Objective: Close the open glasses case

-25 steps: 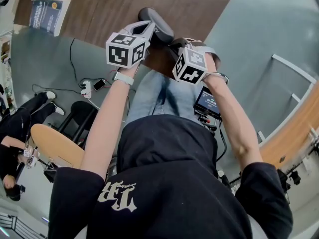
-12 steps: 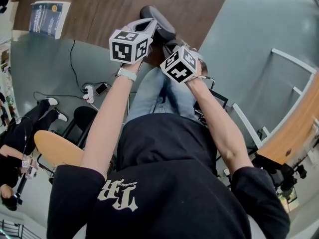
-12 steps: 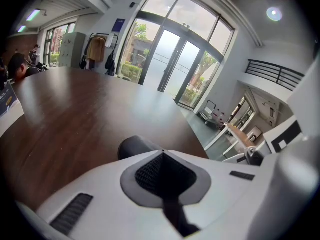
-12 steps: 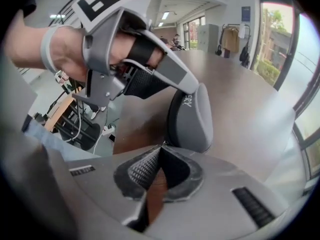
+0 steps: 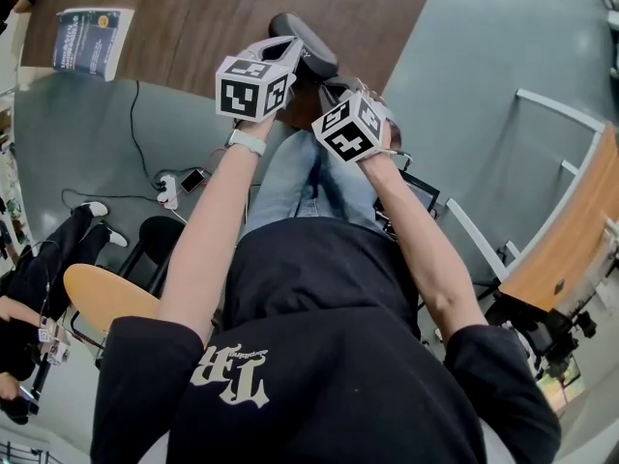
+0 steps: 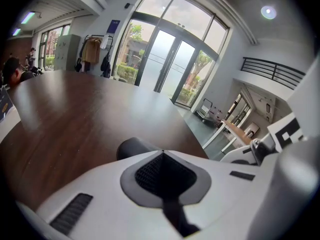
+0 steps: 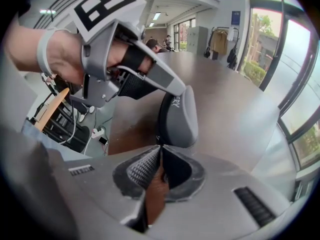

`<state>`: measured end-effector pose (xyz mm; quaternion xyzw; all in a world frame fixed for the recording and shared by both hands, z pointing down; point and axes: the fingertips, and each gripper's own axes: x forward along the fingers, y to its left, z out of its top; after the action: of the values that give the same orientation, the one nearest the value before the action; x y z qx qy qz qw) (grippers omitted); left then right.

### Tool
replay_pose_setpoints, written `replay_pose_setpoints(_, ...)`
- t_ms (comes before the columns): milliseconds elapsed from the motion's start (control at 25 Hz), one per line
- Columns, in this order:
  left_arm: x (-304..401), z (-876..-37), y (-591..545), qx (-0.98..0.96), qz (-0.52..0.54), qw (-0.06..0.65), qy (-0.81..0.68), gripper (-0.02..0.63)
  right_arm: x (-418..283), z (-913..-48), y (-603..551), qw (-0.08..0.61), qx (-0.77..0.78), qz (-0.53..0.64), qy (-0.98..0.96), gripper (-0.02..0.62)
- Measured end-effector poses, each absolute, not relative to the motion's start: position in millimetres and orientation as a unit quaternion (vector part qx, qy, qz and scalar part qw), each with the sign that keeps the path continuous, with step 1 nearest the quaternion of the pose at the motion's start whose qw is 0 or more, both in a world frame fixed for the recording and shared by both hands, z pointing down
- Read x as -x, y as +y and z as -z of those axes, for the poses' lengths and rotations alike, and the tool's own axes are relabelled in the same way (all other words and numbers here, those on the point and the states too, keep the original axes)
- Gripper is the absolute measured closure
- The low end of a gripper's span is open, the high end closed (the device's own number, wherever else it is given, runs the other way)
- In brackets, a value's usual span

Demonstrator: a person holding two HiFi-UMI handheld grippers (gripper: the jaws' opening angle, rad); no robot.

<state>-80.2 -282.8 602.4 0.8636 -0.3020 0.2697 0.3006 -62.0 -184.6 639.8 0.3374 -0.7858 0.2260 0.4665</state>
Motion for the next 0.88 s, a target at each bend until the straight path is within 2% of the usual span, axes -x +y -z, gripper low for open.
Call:
replay_pose_setpoints(240, 73.3, -580.9, -278.7, -0.876, -0.276, 0.276, -0.284, 0.600, 21.1, -594.3, -183.9, 0.457, -0.364, -0.196, -0.787, 0.594)
replay_pose_setpoints(400, 69.9, -554.5, -266.8, -0.889, -0.258, 0.259, -0.276, 0.600, 2.2, -544.2, -178.3, 0.439, -0.368, -0.113, -0.812, 0.606)
replay_pose_setpoints(560, 74.4, -517.6, -240.3, -0.905, -0.219, 0.240, -0.276, 0.600, -14.1, -495.3, -165.1, 0.416, -0.359, -0.035, -0.835, 0.607)
replay_pose_setpoints(880, 84.9, -438.2, -157.9, -0.925, -0.121, 0.196, -0.300, 0.600, -49.9, -428.1, -124.1, 0.373, -0.344, 0.033, -0.861, 0.607)
